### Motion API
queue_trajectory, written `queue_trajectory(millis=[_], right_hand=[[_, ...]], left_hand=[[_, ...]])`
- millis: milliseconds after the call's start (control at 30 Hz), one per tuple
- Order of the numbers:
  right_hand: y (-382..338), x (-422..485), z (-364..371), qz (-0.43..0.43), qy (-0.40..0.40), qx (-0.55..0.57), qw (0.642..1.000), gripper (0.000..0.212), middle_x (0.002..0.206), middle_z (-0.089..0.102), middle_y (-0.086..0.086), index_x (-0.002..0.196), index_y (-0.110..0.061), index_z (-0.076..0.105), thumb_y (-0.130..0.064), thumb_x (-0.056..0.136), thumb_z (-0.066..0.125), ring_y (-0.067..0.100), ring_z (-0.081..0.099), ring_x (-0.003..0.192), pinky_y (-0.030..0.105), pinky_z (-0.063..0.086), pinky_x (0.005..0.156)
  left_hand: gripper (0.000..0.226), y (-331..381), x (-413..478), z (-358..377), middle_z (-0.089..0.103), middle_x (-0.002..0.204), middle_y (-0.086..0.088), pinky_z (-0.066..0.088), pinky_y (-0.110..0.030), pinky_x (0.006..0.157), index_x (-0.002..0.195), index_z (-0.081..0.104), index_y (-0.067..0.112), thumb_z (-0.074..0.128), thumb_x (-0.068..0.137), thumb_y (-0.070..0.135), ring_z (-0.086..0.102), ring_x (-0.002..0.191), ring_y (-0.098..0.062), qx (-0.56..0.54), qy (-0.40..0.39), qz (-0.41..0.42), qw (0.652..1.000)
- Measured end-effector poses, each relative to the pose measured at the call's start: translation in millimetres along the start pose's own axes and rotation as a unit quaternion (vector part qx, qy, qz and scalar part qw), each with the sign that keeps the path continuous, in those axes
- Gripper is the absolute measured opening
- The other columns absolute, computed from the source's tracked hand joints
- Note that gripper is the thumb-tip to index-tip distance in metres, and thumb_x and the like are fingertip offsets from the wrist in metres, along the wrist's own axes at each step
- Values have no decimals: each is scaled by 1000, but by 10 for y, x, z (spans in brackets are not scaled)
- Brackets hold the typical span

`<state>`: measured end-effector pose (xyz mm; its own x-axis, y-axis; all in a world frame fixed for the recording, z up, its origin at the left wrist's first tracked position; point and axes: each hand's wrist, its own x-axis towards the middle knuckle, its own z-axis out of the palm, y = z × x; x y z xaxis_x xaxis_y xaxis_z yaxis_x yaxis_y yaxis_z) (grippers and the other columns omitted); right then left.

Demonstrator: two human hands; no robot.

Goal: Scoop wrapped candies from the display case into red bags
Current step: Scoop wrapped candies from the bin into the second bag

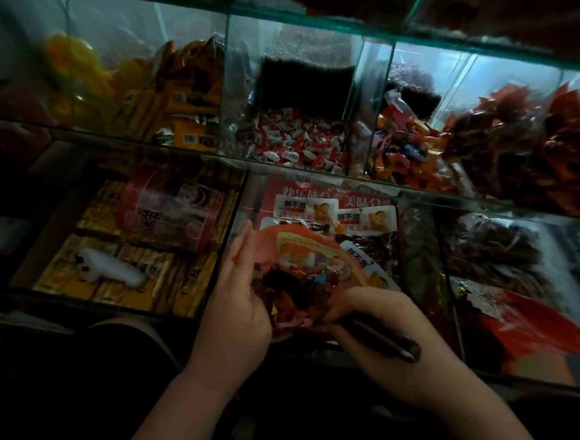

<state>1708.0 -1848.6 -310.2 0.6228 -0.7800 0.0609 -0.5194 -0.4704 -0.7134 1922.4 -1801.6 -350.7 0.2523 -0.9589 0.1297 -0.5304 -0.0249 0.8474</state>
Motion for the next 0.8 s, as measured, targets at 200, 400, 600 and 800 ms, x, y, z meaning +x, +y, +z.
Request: queue_trajectory(millis=[200, 400, 600, 800], right_hand=[[-46, -52, -114, 23, -58, -85, 994, 34, 116, 59, -30, 111, -45, 64, -43, 77, 62, -7, 60, 106, 18, 53, 88], [94, 124, 186, 67, -22, -111, 991, 20, 103, 67, -13, 106, -28, 71, -20, 87, 73, 8, 64, 98, 29, 55, 85], [166, 123, 262, 182, 130, 95, 970, 24, 82, 72, -18, 78, -37, 72, -16, 84, 81, -1, 69, 77, 11, 51, 63], [202, 119, 309, 287, 277, 213, 892, 17, 81, 77, -10, 77, -33, 77, -20, 88, 78, 6, 74, 79, 25, 61, 73]], left_hand=[[93, 39, 6, 40, 10, 168, 24, 23, 10, 91, 159, 9, 48, 40, 96, -14, 12, 140, 26, -9, 0, 8, 1000], [89, 1, -18, 76, 12, 168, 23, 18, 7, 101, 163, 15, 35, 41, 94, -16, 11, 146, 18, 1, 0, 17, 1000], [90, 0, -8, 73, 10, 167, 26, 16, 6, 104, 162, 11, 40, 40, 96, -14, 10, 147, 17, 5, 4, 20, 1000], [87, 12, -9, 77, 6, 165, 30, 14, 5, 106, 163, 11, 36, 40, 96, -13, 8, 149, 12, 3, -2, 23, 1000]])
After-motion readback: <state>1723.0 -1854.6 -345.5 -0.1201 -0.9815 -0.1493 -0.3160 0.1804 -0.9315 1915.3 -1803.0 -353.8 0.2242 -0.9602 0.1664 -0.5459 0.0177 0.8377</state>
